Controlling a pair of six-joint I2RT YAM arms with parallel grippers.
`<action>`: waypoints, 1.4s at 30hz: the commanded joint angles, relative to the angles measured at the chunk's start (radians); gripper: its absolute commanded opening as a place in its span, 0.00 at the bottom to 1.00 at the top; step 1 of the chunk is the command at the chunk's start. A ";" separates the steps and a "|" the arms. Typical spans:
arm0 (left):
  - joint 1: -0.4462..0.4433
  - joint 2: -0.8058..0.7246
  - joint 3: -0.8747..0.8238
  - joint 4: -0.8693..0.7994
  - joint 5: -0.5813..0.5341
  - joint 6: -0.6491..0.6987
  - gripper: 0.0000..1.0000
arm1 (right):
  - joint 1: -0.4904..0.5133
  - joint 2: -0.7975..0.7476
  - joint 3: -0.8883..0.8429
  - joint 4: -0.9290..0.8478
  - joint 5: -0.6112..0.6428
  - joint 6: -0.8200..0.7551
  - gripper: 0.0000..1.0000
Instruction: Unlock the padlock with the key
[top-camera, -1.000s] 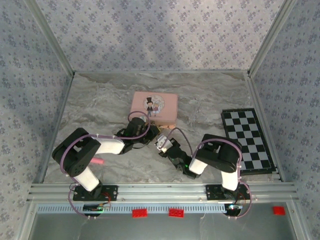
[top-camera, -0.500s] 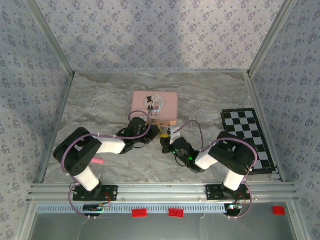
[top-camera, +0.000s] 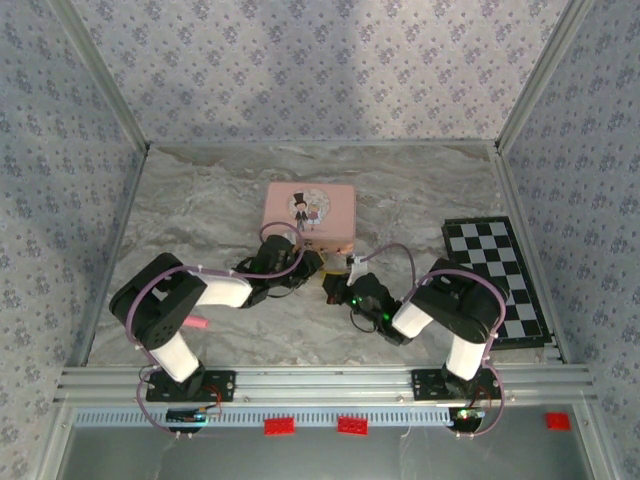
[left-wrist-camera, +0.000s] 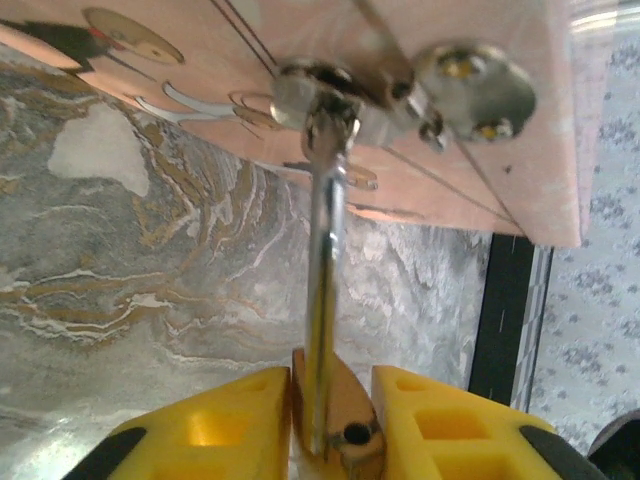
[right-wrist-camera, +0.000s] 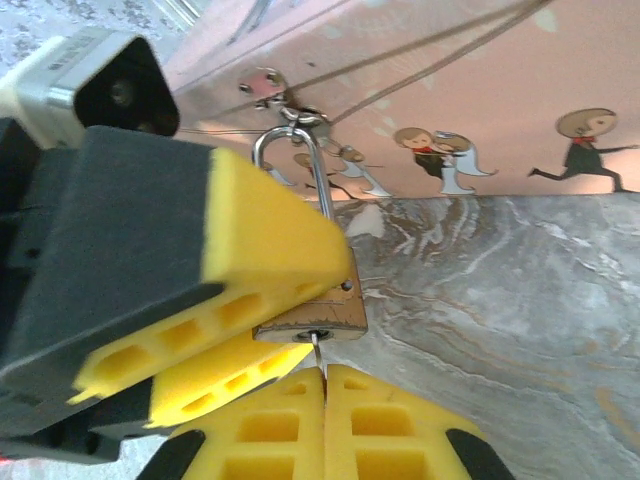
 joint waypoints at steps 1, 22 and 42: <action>-0.014 -0.026 0.028 -0.014 0.031 0.031 0.33 | -0.011 -0.004 -0.014 -0.033 0.035 0.039 0.00; 0.165 -0.399 0.038 -0.552 -0.076 0.396 0.55 | -0.024 0.025 -0.013 -0.024 0.013 0.041 0.00; 0.356 -0.332 0.208 -0.735 -0.032 0.730 0.66 | -0.034 -0.007 0.012 -0.102 -0.021 0.023 0.00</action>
